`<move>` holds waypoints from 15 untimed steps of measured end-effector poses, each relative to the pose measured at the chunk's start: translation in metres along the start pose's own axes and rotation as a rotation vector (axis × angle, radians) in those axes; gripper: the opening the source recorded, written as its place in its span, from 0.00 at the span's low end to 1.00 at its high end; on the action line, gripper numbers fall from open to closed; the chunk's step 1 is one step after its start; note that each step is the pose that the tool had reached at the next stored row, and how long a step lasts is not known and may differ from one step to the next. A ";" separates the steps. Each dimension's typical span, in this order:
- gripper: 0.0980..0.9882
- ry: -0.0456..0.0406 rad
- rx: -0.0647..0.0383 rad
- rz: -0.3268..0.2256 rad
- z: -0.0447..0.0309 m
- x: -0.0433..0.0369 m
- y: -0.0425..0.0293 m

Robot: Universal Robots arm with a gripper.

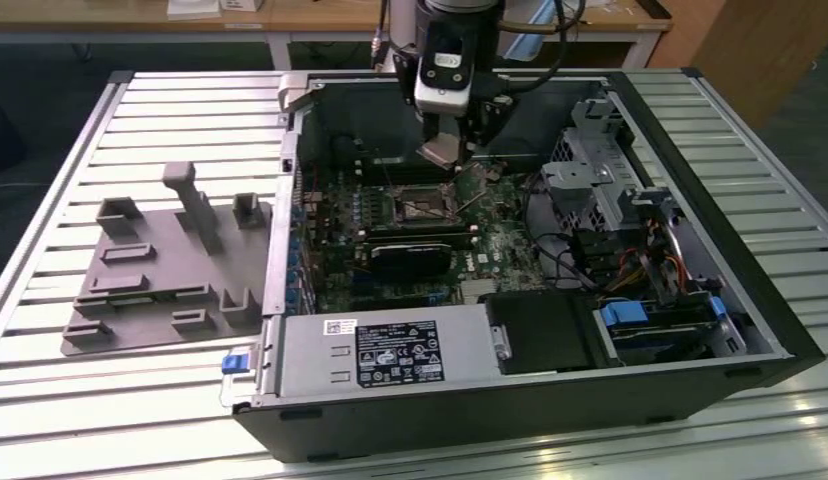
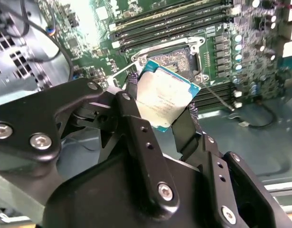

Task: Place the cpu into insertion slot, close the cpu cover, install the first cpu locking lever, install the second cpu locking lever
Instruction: 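Place the cpu into insertion slot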

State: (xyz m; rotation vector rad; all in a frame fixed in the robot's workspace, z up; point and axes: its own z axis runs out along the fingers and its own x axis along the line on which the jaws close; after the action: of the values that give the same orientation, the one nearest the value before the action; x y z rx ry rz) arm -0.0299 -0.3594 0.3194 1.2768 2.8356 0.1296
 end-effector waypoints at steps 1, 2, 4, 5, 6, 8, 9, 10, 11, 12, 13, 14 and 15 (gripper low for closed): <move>0.49 -0.0016 0.000 0.018 0.0007 0.0000 -0.0001; 0.49 -0.0032 0.000 0.036 0.0015 0.0000 -0.0002; 0.49 -0.0065 -0.001 0.073 0.0030 0.0000 -0.0003; 0.49 -0.0081 -0.001 0.092 0.0037 0.0000 -0.0003; 0.49 -0.0097 -0.001 0.110 0.0044 0.0000 -0.0004; 0.49 -0.0128 -0.001 0.146 0.0058 0.0000 -0.0005; 0.49 -0.0144 -0.001 0.163 0.0065 0.0000 -0.0006; 0.49 -0.0160 -0.001 0.181 0.0071 -0.0001 -0.0006; 0.49 -0.0176 -0.002 0.200 0.0077 -0.0001 -0.0007; 0.49 -0.0192 -0.002 0.218 0.0084 -0.0001 -0.0007; 0.49 -0.0207 -0.002 0.236 0.0090 -0.0001 -0.0008; 0.49 -0.0223 -0.002 0.253 0.0096 -0.0001 -0.0008; 0.49 -0.0239 -0.002 0.271 0.0103 -0.0001 -0.0009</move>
State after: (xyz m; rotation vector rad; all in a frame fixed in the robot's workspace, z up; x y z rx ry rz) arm -0.0299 -0.3594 0.3091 1.6445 2.6268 0.1218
